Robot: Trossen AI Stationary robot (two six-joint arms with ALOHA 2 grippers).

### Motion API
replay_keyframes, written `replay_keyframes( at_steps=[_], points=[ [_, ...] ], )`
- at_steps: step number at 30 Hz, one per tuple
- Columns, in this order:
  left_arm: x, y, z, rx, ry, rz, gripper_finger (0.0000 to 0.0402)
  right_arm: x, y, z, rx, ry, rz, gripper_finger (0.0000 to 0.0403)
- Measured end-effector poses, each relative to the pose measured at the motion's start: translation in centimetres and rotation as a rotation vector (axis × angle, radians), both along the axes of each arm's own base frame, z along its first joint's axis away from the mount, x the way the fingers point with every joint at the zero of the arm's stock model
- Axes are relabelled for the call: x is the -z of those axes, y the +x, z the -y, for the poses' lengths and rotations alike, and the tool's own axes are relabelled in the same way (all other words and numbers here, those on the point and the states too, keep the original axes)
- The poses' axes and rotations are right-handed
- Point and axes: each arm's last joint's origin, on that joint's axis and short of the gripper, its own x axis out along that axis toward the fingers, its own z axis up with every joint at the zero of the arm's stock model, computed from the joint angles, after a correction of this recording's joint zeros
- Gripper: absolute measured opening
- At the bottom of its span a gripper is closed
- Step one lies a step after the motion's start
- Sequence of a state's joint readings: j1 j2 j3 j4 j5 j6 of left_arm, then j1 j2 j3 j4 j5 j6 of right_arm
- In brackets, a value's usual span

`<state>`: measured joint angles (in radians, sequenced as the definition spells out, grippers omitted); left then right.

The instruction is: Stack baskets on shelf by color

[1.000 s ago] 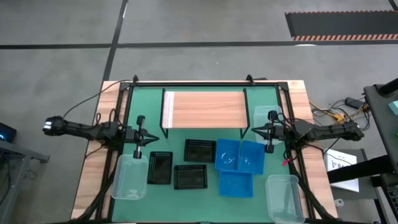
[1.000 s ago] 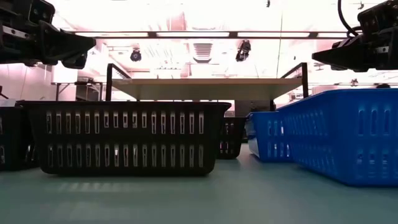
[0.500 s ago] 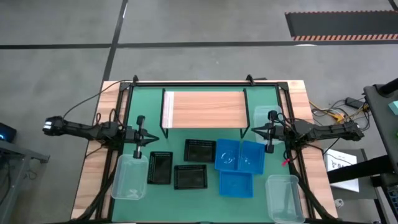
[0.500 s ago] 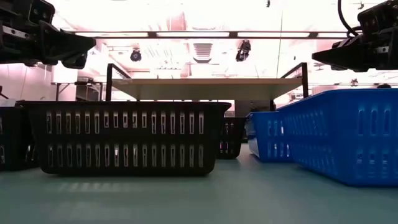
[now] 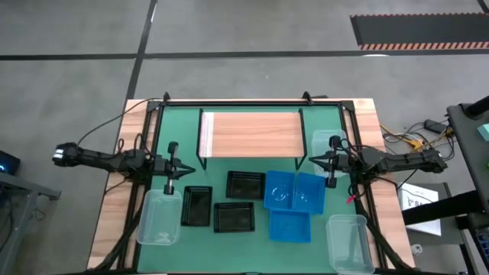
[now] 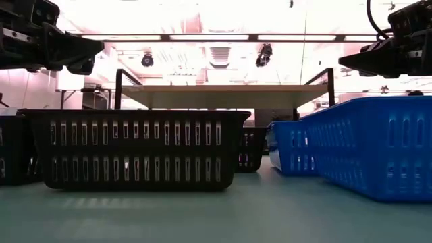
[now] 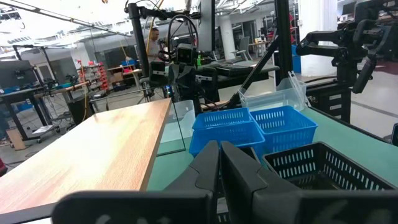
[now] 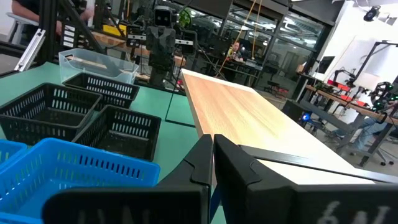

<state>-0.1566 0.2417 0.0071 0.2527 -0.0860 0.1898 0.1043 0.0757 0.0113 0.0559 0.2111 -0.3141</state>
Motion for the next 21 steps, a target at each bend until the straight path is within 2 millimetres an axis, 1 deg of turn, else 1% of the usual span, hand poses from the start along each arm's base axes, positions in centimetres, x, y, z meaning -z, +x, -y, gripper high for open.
replay_keyframes(
  at_steps=[14,15,16,18,19,21],
  points=[
    [0.0,0.0,0.0,0.0,0.0,0.0,0.0,-0.07,0.0,0.0,0.0,0.003,0.007,0.0009],
    [0.0,0.0,0.0,-0.001,0.0,0.0,0.0,-0.14,0.0,0.0,0.0,0.036,0.017,0.0009],
    [0.0,0.0,0.0,0.0,0.0,0.0,0.0,-0.24,0.0,0.01,0.002,0.129,0.037,0.0009],
    [0.0,0.0,-0.01,-0.001,0.0,0.0,0.0,-0.36,-0.01,0.03,0.007,0.384,0.079,0.0009],
    [0.0,0.0,0.0,0.0,0.0,0.0,0.0,-0.39,-0.02,0.09,0.025,0.46,0.094,0.0009],
    [-0.01,0.0,0.0,0.001,-0.027,-0.001,0.0,-0.29,0.0,0.21,0.07,0.546,0.107,0.0009]
  ],
)
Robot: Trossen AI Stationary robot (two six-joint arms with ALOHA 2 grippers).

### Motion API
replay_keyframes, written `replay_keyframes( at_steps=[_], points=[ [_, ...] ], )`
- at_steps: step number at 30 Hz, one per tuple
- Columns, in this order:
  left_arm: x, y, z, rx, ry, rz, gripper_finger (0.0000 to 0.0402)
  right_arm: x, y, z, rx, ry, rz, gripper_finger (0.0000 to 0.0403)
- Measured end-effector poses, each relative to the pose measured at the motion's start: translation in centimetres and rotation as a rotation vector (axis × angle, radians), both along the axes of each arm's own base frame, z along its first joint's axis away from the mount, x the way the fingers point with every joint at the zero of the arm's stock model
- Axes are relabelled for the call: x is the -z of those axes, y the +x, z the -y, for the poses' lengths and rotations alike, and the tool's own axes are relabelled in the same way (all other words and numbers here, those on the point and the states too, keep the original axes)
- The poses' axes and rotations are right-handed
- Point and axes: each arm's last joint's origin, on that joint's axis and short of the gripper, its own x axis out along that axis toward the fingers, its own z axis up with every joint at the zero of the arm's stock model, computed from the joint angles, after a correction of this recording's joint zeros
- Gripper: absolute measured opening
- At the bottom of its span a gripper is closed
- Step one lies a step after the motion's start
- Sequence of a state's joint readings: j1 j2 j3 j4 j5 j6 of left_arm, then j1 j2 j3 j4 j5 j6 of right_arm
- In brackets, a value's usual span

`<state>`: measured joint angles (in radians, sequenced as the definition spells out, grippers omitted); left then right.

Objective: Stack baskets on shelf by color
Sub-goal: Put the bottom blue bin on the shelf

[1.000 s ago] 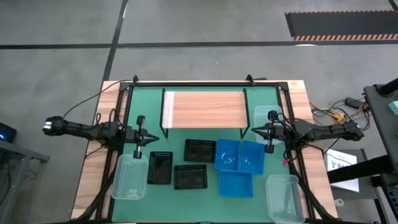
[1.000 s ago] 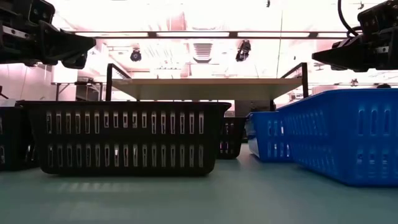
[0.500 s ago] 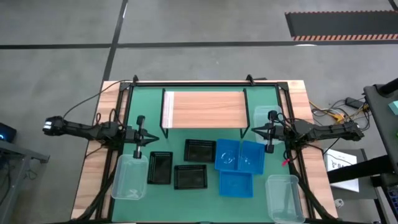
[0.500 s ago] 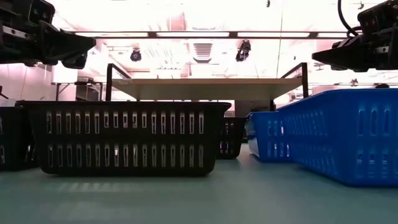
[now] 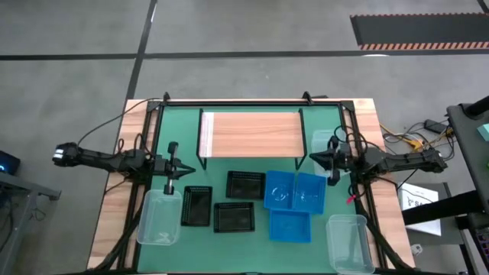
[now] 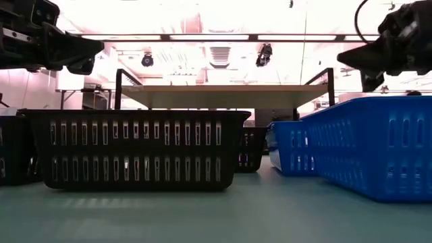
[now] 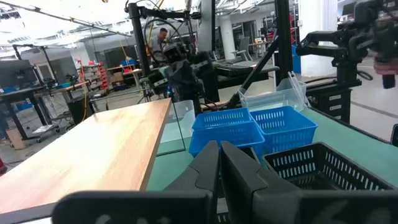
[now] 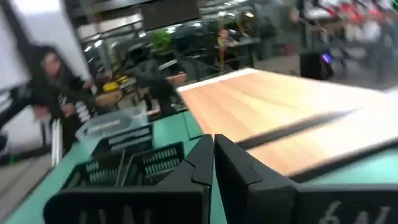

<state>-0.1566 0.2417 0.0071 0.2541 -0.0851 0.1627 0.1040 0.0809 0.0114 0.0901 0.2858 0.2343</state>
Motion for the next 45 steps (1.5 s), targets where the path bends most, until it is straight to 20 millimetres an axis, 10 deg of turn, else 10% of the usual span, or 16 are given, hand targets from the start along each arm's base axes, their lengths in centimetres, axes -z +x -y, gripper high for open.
replay_keyframes(
  at_steps=[6,16,30,45],
  points=[
    [-0.9,-0.1,0.0,0.024,-0.297,0.069,0.0,-0.9,0.0,0.2,0.068,0.1,0.115,0.0009],
    [-4.5,-1.2,-0.1,0.087,-0.35,0.454,0.0,-3.0,0.0,0.1,0.041,0.074,0.313,0.0009],
    [-5.1,-1.3,-0.1,0.087,-0.327,0.508,0.0,-6.5,0.2,-1.4,-0.157,-0.194,0.387,0.0009],
    [-7.0,-2.4,-0.3,0.105,-0.349,0.698,0.0,-10.6,7.7,-8.9,-0.295,-0.388,0.082,0.0009]
  ],
)
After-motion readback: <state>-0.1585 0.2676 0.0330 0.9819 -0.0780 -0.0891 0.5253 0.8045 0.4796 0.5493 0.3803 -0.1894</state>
